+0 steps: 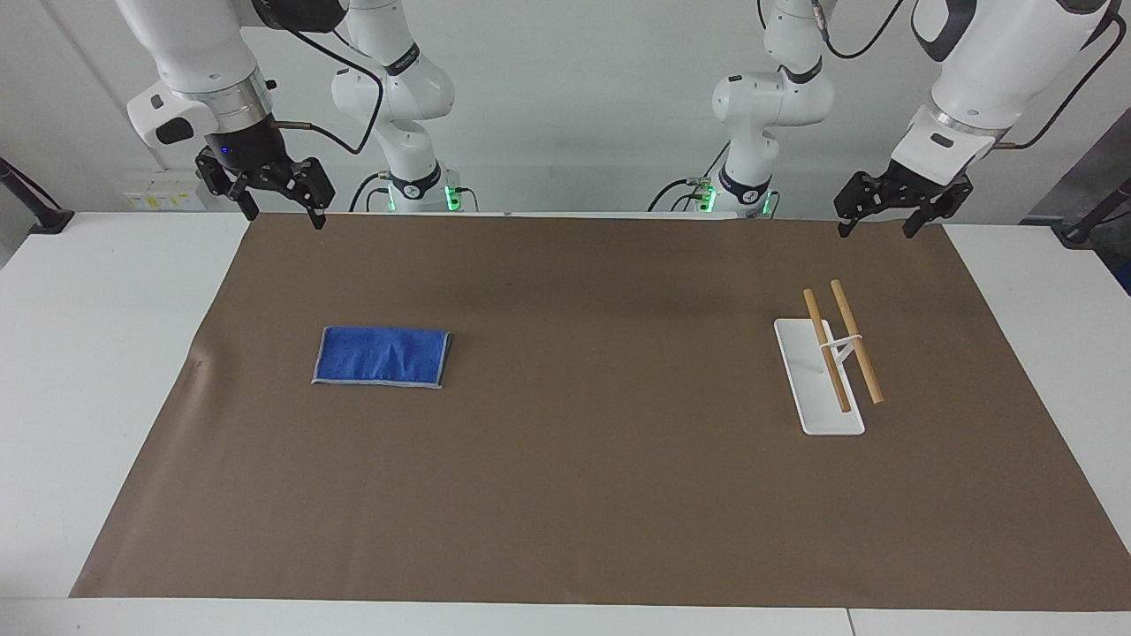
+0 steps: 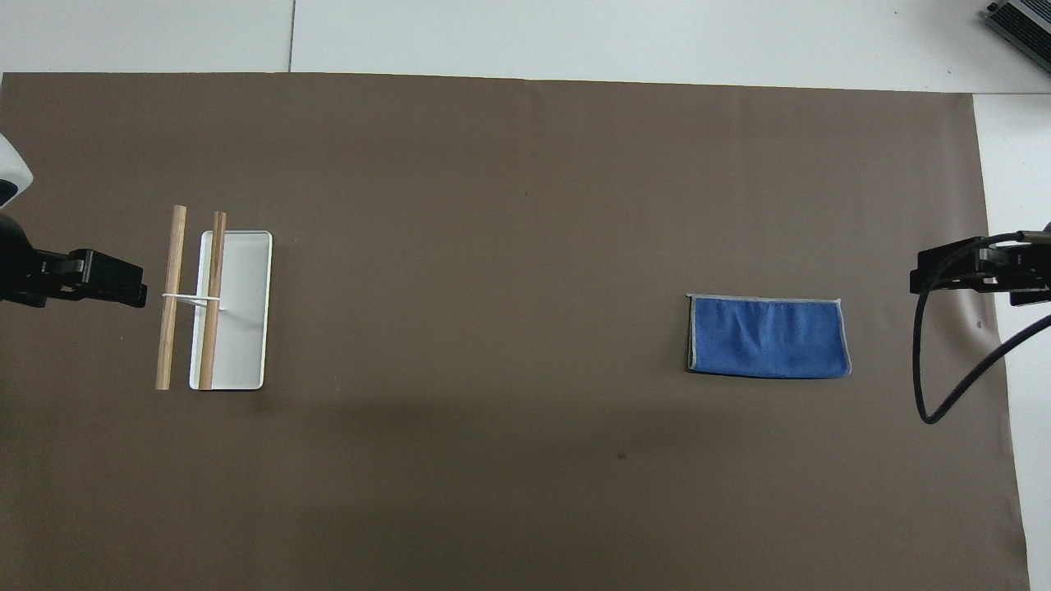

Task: Right arm passes towel to left arm to hang

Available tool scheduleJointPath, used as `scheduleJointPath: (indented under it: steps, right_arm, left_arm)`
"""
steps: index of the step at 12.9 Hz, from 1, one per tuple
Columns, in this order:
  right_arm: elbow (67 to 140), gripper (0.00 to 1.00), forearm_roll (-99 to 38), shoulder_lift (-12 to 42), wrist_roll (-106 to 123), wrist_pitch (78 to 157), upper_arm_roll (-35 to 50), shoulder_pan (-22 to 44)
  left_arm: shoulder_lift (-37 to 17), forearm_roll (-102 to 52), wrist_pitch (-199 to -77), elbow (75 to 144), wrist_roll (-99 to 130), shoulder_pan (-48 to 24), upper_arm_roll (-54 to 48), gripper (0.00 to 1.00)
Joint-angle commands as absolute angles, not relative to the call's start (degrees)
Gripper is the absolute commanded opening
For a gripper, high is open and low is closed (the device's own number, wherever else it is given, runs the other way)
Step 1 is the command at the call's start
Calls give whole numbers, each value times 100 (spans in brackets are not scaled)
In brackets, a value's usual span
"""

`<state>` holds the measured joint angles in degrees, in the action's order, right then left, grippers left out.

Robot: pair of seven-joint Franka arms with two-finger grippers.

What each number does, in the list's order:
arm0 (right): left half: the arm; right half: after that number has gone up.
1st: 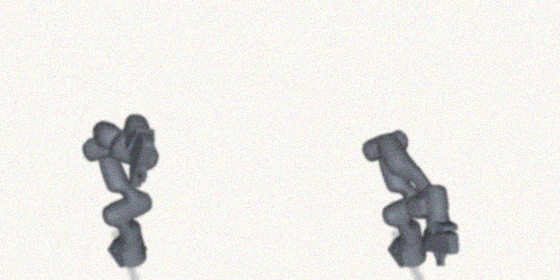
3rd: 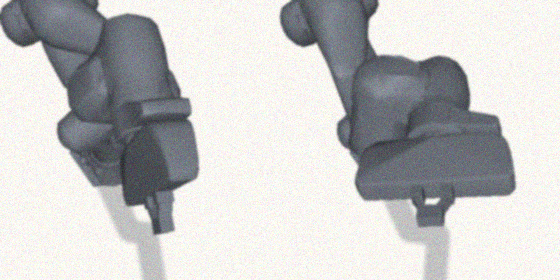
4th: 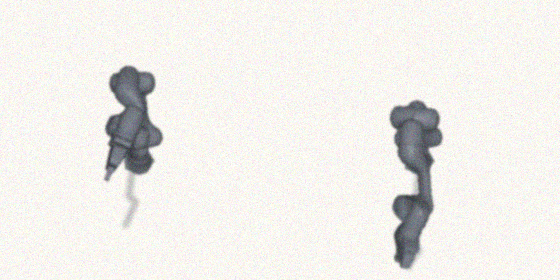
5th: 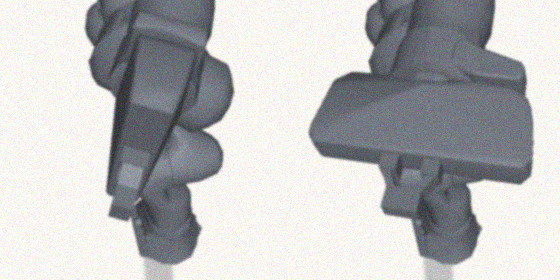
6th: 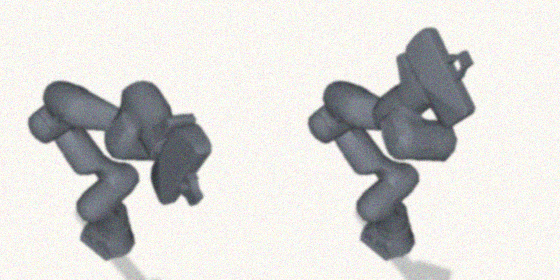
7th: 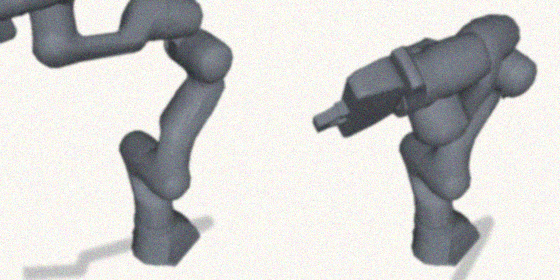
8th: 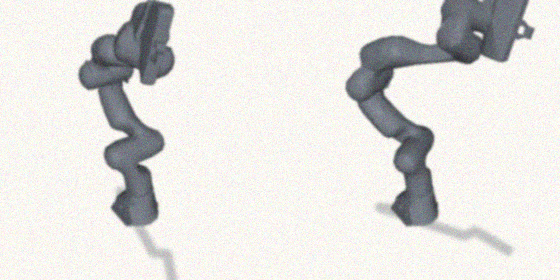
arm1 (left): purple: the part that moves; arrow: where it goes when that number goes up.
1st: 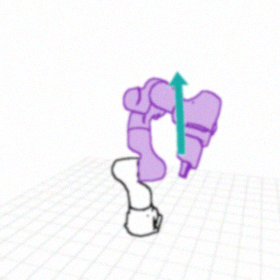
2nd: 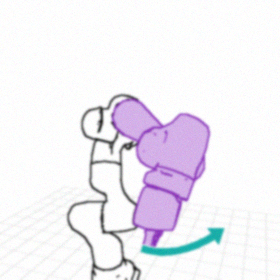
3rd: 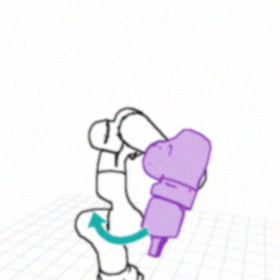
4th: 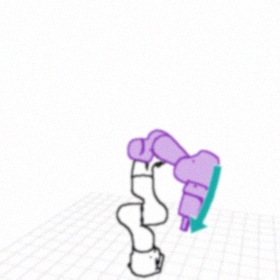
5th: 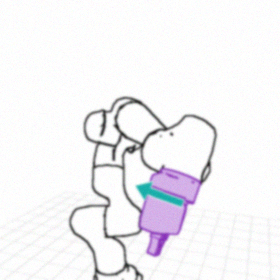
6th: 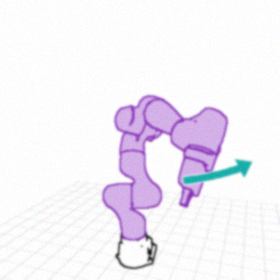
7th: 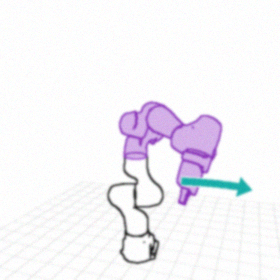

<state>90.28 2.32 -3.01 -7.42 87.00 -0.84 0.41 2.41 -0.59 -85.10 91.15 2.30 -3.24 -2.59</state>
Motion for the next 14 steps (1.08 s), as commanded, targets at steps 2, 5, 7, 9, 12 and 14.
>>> scheduleJointPath:
  steps: [2, 5, 7, 9, 12, 14]
  right_arm:
    - [9273, 100, 264, -483, -764, 8868, -79, 44]
    - [9272, 100, 237, -483, -773, 8824, -79, 44]
    - [9290, 100, 229, -483, -765, 8851, -79, 44]
    - [9299, 100, 237, -492, -739, 8842, -79, 53]
    - [9290, 100, 255, -527, -800, 8702, 0, 53]
    - [9360, 100, 272, -571, -1018, 8727, 0, 53]
  left_arm:
    - [316, 62, -8481, 9158, 237, -272, -299, 100]
    - [316, 62, -8481, 9158, 237, -264, -299, 100]
    - [316, 62, -8481, 9158, 237, -272, -299, 100]
    - [316, 62, -8481, 9150, 237, -272, -299, 100]
    - [316, 62, -8481, 9158, 237, -264, -299, 100]
    - [316, 62, -8481, 9158, 229, -272, -299, 100]
